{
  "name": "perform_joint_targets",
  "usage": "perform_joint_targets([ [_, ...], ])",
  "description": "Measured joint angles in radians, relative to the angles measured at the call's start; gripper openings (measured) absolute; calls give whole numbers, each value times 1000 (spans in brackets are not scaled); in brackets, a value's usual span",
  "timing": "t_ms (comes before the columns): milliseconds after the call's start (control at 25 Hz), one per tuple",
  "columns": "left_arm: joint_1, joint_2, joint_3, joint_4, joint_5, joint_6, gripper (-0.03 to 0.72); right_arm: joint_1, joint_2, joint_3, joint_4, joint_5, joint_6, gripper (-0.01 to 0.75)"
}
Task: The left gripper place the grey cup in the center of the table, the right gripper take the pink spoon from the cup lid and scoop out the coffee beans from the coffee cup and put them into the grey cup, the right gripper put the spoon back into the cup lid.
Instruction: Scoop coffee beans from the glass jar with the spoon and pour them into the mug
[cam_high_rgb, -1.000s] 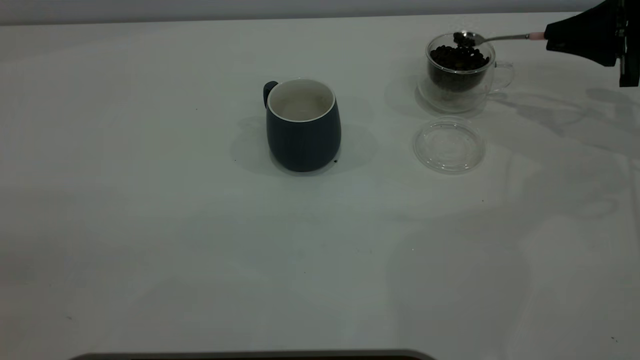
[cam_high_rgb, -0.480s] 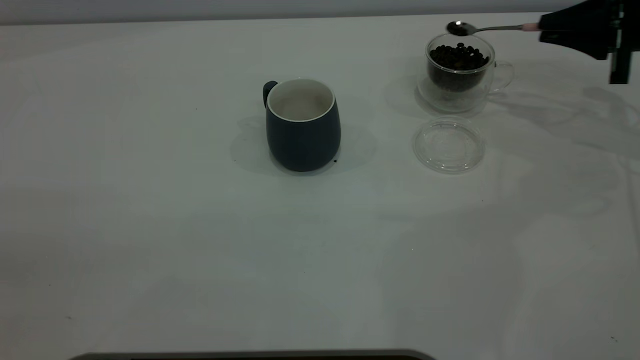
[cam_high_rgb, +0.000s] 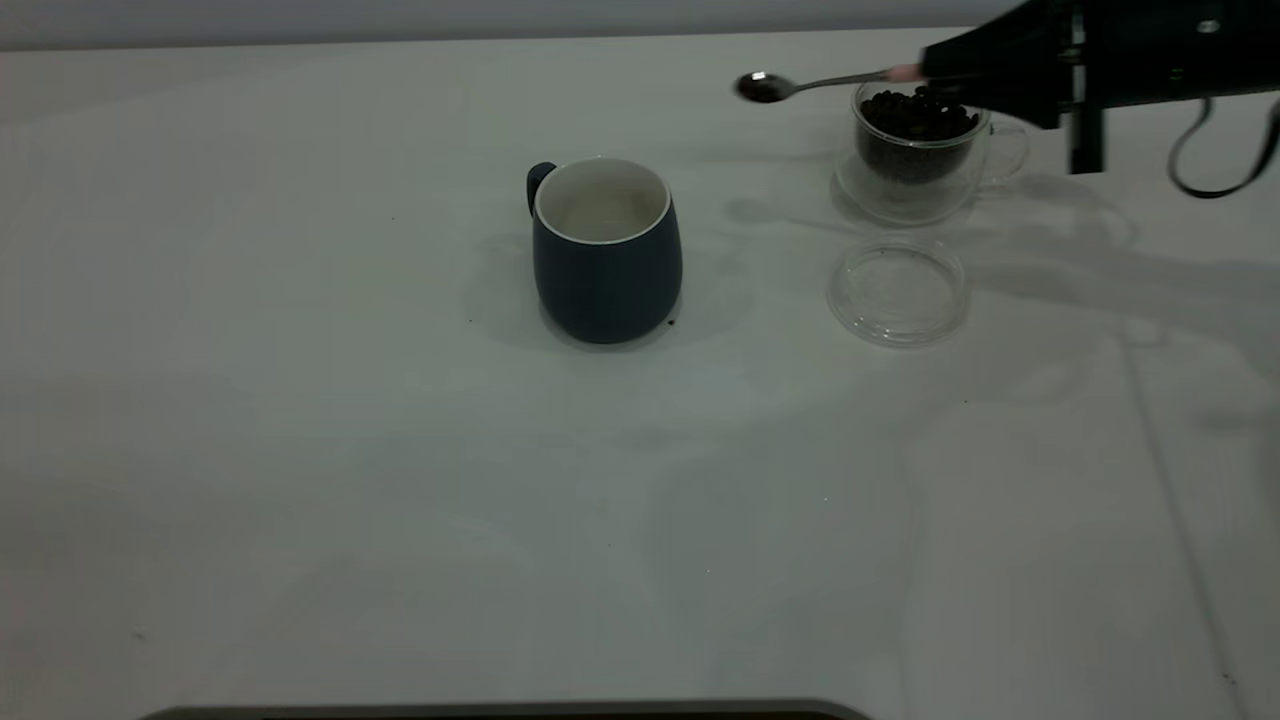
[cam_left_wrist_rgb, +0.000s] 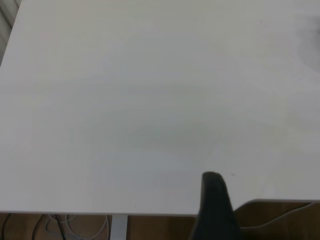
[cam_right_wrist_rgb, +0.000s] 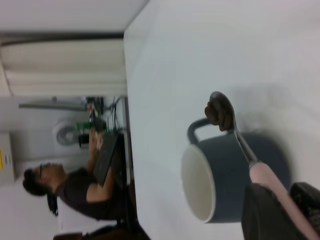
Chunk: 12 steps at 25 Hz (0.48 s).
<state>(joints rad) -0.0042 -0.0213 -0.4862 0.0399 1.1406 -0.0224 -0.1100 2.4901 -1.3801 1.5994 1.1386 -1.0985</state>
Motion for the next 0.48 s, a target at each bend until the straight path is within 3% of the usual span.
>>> perform_joint_targets([
  [480,0,0,0,0,0,0,586,133,0,0,1,0,-26,98],
])
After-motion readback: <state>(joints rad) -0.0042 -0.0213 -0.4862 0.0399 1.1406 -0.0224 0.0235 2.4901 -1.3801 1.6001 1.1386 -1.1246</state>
